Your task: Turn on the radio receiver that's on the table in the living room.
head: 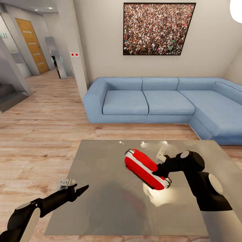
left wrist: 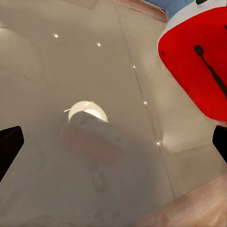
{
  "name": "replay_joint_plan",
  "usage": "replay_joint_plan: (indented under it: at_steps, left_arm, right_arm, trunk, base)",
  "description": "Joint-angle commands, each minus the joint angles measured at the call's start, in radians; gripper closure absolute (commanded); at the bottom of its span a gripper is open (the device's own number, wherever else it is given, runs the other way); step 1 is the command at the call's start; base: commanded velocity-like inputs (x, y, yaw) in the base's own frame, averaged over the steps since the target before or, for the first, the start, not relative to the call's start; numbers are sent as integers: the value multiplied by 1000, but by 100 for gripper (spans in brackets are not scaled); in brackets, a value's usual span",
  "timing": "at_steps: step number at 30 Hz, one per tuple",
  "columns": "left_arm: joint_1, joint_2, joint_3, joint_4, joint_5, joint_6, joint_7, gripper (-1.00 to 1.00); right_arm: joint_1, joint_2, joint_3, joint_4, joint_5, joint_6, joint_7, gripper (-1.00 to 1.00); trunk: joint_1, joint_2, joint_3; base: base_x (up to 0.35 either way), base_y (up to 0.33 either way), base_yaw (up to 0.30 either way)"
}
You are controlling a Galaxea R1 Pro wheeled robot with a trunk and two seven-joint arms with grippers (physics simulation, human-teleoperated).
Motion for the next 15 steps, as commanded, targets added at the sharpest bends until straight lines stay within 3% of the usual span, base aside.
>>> replay_joint_plan:
  at_steps: [1, 3, 5, 9, 12, 15]
  left_arm:
    - [0, 0, 0, 0, 0, 0, 0, -100]
    - [0, 0, -1, 0, 0, 0, 1, -100]
    - [0, 0, -1, 0, 0, 0, 2, -100]
    - [0, 0, -2, 0, 0, 0, 0, -100]
    - [0, -1, -2, -1, 0, 0, 0, -100]
    - [0, -1, -3, -1, 0, 0, 2, -100]
  right_arm:
    - [0, 1, -5, -5, 8, 11, -12, 100]
    - [0, 6, -17, -23, 54, 31, -69, 100]
    - [4, 12, -24, -37, 107, 51, -184, 100]
    - [26, 18, -23, -45, 136, 60, -334, 100]
    - [79, 31, -20, -50, 152, 59, -497, 100]
    - [138, 62, 27, -52, 158, 55, -702, 100]
  trunk:
    - [0, 0, 0]
    - [0, 0, 0]
    - [0, 0, 0]
    - [0, 0, 0]
    - [0, 0, 0]
    - [0, 0, 0]
  base:
    - [0, 0, 0]
    - [0, 0, 0]
    - [0, 0, 0]
    - [0, 0, 0]
    - [0, 0, 0]
    - [0, 0, 0]
